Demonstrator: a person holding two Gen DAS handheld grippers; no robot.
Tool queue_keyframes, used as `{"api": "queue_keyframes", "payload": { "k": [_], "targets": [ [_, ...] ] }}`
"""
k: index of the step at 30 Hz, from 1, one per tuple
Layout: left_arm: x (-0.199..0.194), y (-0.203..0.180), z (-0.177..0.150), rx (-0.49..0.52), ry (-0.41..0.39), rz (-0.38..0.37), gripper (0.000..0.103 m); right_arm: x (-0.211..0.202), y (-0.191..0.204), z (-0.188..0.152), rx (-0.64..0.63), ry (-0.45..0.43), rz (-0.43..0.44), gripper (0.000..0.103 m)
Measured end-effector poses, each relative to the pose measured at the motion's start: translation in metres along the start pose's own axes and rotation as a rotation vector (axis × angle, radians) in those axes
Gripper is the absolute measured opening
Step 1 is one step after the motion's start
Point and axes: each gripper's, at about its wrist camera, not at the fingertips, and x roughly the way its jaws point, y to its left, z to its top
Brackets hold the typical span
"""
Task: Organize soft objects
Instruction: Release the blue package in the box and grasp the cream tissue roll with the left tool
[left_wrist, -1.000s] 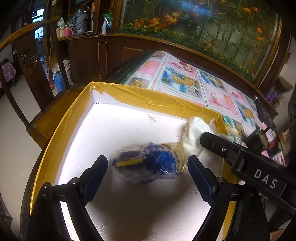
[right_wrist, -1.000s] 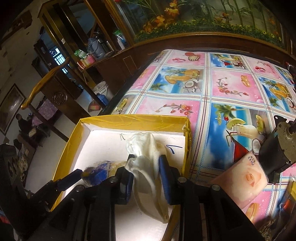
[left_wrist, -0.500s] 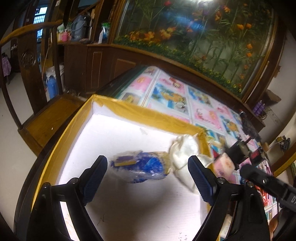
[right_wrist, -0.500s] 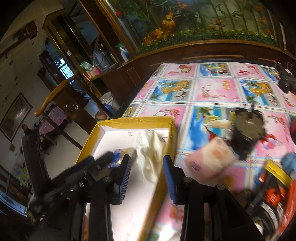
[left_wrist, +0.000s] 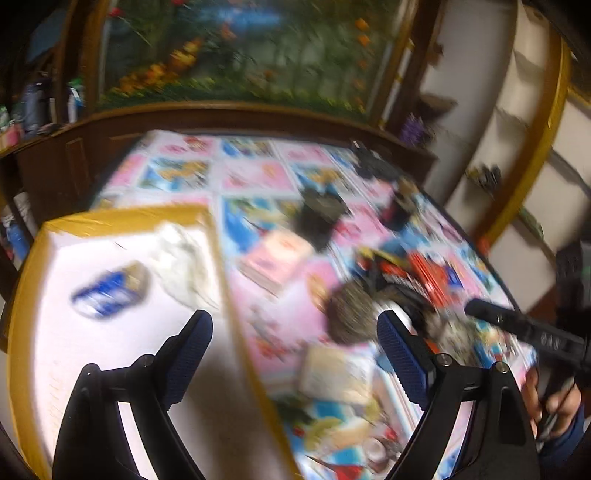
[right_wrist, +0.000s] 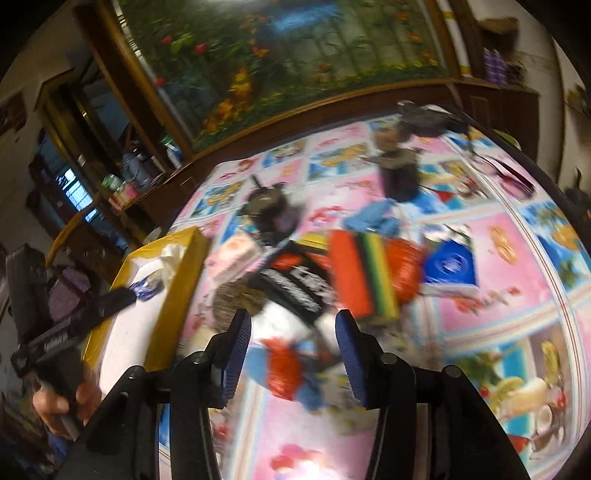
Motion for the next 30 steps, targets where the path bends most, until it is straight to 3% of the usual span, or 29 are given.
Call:
{"api": "queue_keyframes", "payload": {
  "k": [3,10,21,24,25,27,30],
  "targets": [
    [0.007,-0.027,-0.011,0.044,0.039,0.051,0.09,-0.012,-0.023,0.002,0.04,-0.019,0.001,0.051],
    [0.035,-0.041,-0.036,0.037,0.153,0.121,0.092,-0.014,-0.035,-0.004,0.002,-0.01,0.06,0.051],
    [0.071,-0.062,-0.042,0.12,0.225,0.308,0.094,-0.019,-0.055,-0.012,-0.006,-0.014,0.187,0.055],
    [0.075,-0.065,-0.043,0.116,0.223,0.287,0.093,-0.021,-0.058,-0.013,-0.009,-0.016,0.201,0.056],
    [0.075,-0.066,-0.044,0.105,0.223,0.27,0.092,-0.021,-0.058,-0.014,-0.014,-0.012,0.204,0.056],
    [0.07,-0.07,-0.049,0.111,0.192,0.273,0.071,-0.021,-0.057,-0.015,-0.026,-0.007,0.21,0.056],
    [0.06,-0.078,-0.064,0.126,0.158,0.261,0.07,-0.019,-0.048,-0.014,-0.075,0.018,0.219,0.056]
  ]
}}
